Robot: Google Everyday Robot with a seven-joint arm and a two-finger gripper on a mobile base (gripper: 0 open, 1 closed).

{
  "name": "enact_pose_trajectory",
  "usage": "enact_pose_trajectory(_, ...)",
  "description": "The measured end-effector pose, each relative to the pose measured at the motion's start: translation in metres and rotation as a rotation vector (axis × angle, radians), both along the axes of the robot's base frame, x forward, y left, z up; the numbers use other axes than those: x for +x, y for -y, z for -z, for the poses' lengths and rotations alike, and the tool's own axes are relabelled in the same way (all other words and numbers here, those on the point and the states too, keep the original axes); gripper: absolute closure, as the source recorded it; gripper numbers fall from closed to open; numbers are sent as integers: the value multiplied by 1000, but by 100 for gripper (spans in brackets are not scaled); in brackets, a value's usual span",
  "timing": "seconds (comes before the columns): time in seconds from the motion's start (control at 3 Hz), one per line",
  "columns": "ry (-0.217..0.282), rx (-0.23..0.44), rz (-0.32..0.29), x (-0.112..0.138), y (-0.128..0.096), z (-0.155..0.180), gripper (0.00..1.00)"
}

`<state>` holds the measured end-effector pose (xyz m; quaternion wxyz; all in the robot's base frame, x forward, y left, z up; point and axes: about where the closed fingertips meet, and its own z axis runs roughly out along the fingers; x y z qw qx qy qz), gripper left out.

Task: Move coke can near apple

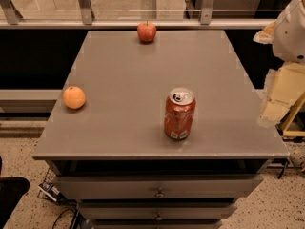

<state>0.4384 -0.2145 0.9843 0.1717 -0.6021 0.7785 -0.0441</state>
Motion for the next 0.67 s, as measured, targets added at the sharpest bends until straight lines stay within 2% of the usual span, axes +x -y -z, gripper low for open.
enact_pose_trajectory(0.33,3,2,0,0,0,-1,0)
enact_pose_trajectory(0.67,18,90,11,2,-3,4,0)
